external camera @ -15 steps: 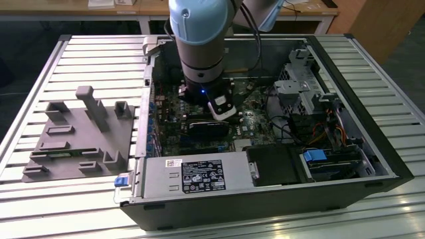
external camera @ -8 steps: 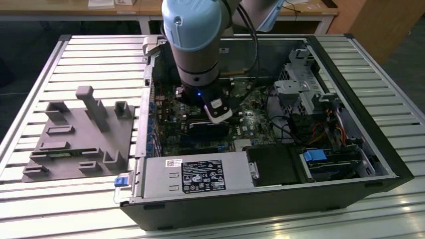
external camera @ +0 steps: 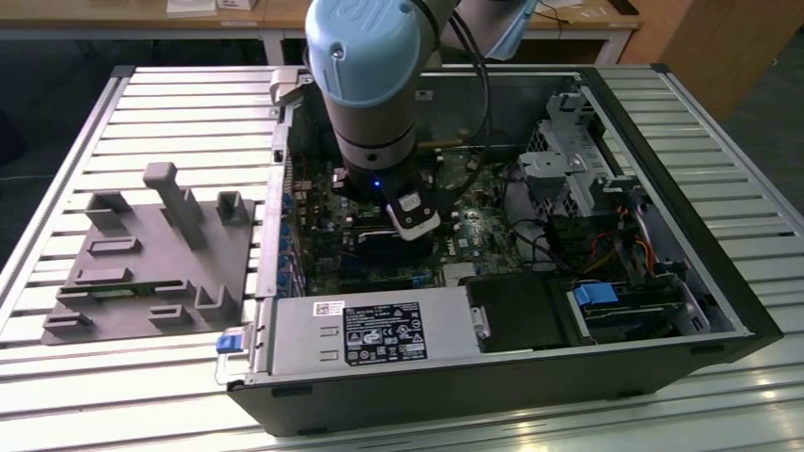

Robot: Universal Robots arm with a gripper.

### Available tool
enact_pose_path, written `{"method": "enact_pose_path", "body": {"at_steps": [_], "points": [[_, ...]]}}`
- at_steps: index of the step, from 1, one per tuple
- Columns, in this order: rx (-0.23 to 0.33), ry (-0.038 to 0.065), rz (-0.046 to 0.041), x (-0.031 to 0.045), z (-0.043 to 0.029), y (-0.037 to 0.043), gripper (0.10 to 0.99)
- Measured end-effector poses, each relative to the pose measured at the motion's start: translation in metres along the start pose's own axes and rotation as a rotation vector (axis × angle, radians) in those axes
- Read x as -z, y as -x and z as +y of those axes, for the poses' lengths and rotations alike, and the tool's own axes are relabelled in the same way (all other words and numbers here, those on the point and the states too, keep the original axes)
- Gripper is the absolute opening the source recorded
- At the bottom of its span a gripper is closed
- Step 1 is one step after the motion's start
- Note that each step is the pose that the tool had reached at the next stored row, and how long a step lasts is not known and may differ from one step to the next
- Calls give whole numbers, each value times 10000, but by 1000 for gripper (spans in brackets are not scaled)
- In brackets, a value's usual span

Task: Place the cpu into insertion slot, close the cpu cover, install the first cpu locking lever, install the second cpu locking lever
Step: 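Install the second cpu locking lever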

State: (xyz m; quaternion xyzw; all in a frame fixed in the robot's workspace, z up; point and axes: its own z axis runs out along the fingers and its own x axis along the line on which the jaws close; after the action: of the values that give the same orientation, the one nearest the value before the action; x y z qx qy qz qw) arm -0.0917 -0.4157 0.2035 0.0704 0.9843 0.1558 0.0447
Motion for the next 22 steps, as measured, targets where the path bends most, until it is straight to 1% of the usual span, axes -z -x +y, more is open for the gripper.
{"method": "enact_pose_path", "body": {"at_steps": [4, 11, 14, 19, 22], "points": [[12, 42, -39, -30, -21, -15, 102], [24, 106, -92, -58, -45, -101, 102], [20, 143, -90, -65, -47, -119, 102], [14, 206, -85, -88, -33, -126, 102], [12, 221, -83, -103, -21, -129, 102]]}}
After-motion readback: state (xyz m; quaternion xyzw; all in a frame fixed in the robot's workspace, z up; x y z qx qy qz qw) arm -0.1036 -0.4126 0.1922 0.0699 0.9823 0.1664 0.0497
